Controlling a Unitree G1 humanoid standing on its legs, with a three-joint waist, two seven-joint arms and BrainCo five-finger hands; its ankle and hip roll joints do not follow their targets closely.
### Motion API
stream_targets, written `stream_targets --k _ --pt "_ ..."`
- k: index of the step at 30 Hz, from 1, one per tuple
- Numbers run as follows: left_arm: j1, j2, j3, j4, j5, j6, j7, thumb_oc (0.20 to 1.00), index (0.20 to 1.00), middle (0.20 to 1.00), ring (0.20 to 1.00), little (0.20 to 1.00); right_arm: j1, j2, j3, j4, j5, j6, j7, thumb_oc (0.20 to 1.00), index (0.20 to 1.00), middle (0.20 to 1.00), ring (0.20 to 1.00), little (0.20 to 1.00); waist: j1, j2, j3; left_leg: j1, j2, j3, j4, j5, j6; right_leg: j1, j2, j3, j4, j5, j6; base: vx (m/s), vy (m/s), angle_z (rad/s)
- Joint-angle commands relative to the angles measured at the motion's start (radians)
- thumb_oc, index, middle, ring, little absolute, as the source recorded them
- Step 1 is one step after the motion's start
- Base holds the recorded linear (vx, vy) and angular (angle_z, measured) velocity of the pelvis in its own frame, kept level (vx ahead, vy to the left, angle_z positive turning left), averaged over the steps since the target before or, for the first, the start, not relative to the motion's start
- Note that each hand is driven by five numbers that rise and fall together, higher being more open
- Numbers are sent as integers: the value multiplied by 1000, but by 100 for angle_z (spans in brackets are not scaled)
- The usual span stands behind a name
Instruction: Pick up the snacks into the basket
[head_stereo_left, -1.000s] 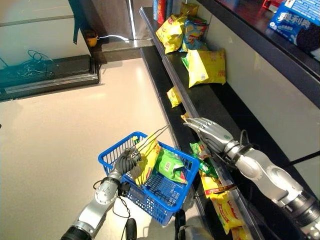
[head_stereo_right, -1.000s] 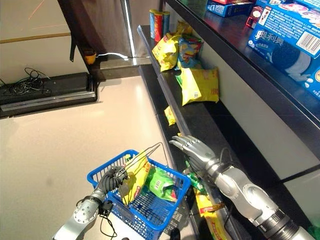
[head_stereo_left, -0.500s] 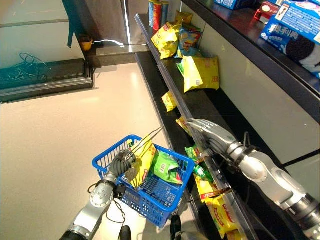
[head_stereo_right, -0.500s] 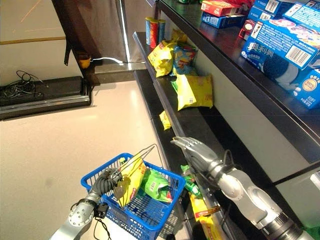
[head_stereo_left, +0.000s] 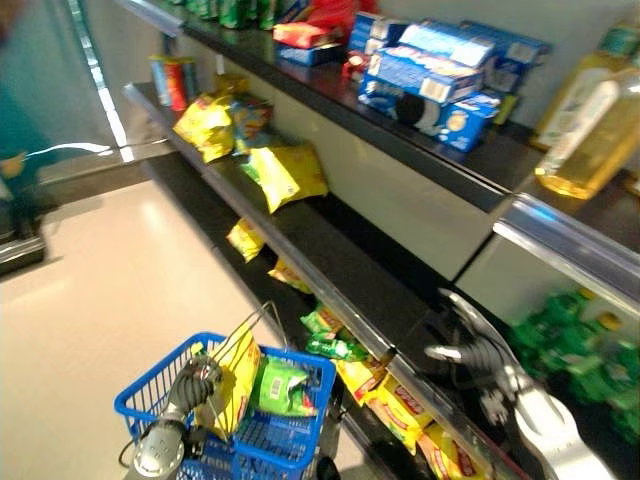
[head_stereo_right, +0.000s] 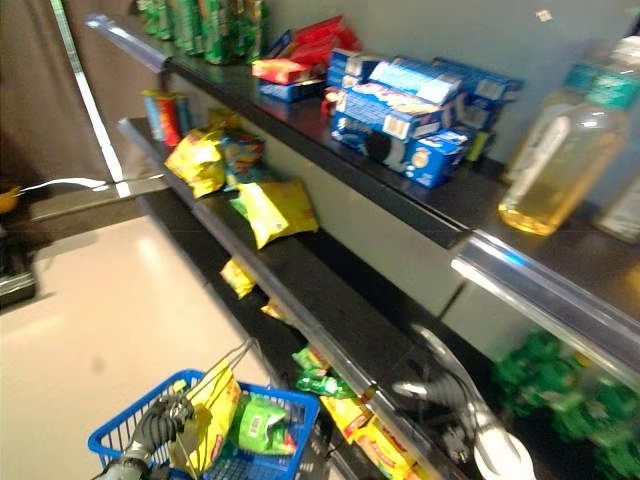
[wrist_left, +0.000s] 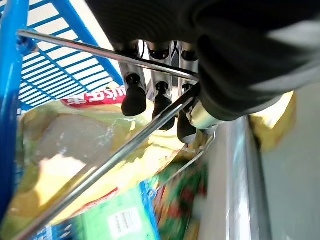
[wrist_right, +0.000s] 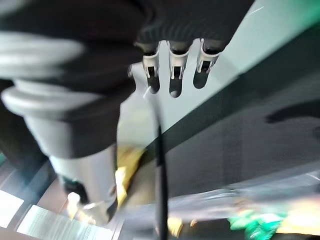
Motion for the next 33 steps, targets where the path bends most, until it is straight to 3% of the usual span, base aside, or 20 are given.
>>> stream_targets --k 1,2,3,4,6,8,10,13,14,17,19,20,21,22,26,29,30,33 --pt "-70 12 129 -169 29 -197 29 200 200 200 200 200 -83 -59 3 -3 12 -44 -34 1000 1000 1000 1000 1000 45 103 27 64 43 30 -85 -26 -54 -56 -102 -272 78 78 91 -169 117 -222" --pt "-70 12 129 -169 29 -197 29 200 200 200 200 200 -84 -59 4 -3 12 -44 -34 1000 1000 1000 1000 1000 44 99 26 63 40 31 -87 -22 -54 -58 -105 -271 77 80 92 -212 78 -205" --pt "-56 6 145 -161 22 -198 34 200 200 200 200 200 -75 -58 -5 -1 -6 -44 -43 1000 1000 1000 1000 1000 52 111 24 61 54 64 -107 -5 -48 -40 -130 -320 103 58 80 -210 50 -185" --pt "-41 -3 153 -161 11 -199 27 200 200 200 200 200 -68 -62 -9 4 -18 -41 -43 1000 1000 1000 1000 1000 53 114 16 59 57 80 -128 9 -44 -25 -140 -330 116 50 69 -302 67 -161" --pt "-9 -22 159 -179 -5 -197 11 200 200 200 200 200 -32 -50 -38 41 -40 -31 -50 1000 1000 1000 1000 1000 68 139 -13 60 78 126 -167 36 -37 43 -154 -372 224 -2 55 -266 35 -129" --pt "-9 -22 159 -179 -5 -197 11 200 200 200 200 200 -32 -50 -38 41 -40 -31 -50 1000 1000 1000 1000 1000 69 138 -15 56 77 127 -168 39 -37 40 -155 -370 223 1 55 -104 -11 -82" --pt "10 -35 155 -198 -9 -193 3 200 200 200 200 200 -31 -46 -44 72 -71 -19 -56 1000 1000 1000 1000 1000 93 150 -52 57 92 175 -207 68 -37 126 -171 -419 260 -28 57 -139 -99 -93" --pt "-5 -42 147 -196 -5 -195 11 200 200 200 200 200 -47 -47 -37 96 -89 -16 -67 1000 1000 1000 1000 1000 115 138 -79 39 107 203 -205 82 -53 204 -180 -432 171 -47 76 -118 -212 -62" --pt "-11 -45 145 -191 -4 -198 20 200 200 200 200 200 -65 -59 -23 112 -103 -17 -71 1000 1000 1000 1000 1000 128 133 -85 21 121 214 -195 89 -60 222 -171 -440 99 -48 78 -145 -292 -54" --pt "-20 -58 129 -150 2 -197 33 200 200 200 200 200 -88 -47 9 214 -95 -14 -95 1000 1000 1000 1000 1000 139 125 -92 9 162 228 -193 117 -85 228 -139 -422 55 -67 68 -60 -343 -68" --pt "-51 -64 91 -65 12 -193 38 200 200 200 200 200 -99 -42 31 342 -107 -10 -127 1000 1000 1000 1000 1000 128 131 -87 9 211 211 -190 154 -115 243 -90 -423 55 -95 39 -27 -313 8" --pt "-53 -64 90 -64 12 -194 39 200 200 200 200 200 -101 -42 31 345 -107 -12 -128 1000 1000 1000 1000 1000 127 131 -86 9 212 209 -190 154 -116 244 -89 -425 56 -95 39 -65 -370 32" --pt "-79 -80 52 38 11 -180 33 200 200 200 200 200 -114 -25 60 478 -101 -7 -150 1000 1000 1000 1000 1000 115 139 -77 5 249 199 -179 181 -137 255 -56 -430 62 -113 14 -44 -195 27" --pt "-81 -80 52 40 11 -182 33 200 200 200 200 200 -117 -25 61 481 -101 -9 -151 1000 1000 1000 1000 1000 114 139 -76 4 250 197 -177 180 -138 255 -55 -431 62 -113 13 -72 -268 26" --pt "-109 -118 -12 290 86 -156 44 200 200 200 200 200 -169 16 128 786 -99 8 -171 1000 1000 1000 1000 1000 103 152 -50 -4 288 165 -114 192 -155 299 -12 -431 50 -135 -23 -44 -185 40" --pt "-101 -144 -23 383 94 -142 36 200 200 200 200 200 -183 39 130 916 -86 21 -172 1000 1000 1000 1000 1000 101 161 -43 -5 286 145 -94 189 -157 310 0 -427 50 -143 -35 -19 -99 5" --pt "-93 -180 -26 515 87 -121 14 200 200 200 200 200 -186 70 108 1031 -41 38 -164 1000 1000 1000 1000 1000 96 169 -39 -4 279 120 -76 183 -159 318 8 -417 52 -153 -44 -8 -61 6" --pt "-96 -217 -12 670 50 -95 -8 200 200 200 200 200 -211 94 62 1148 35 51 -164 1000 1000 1000 1000 1000 107 168 -45 -17 208 10 -59 159 -155 310 12 -388 46 -140 -47 -5 -43 -9"
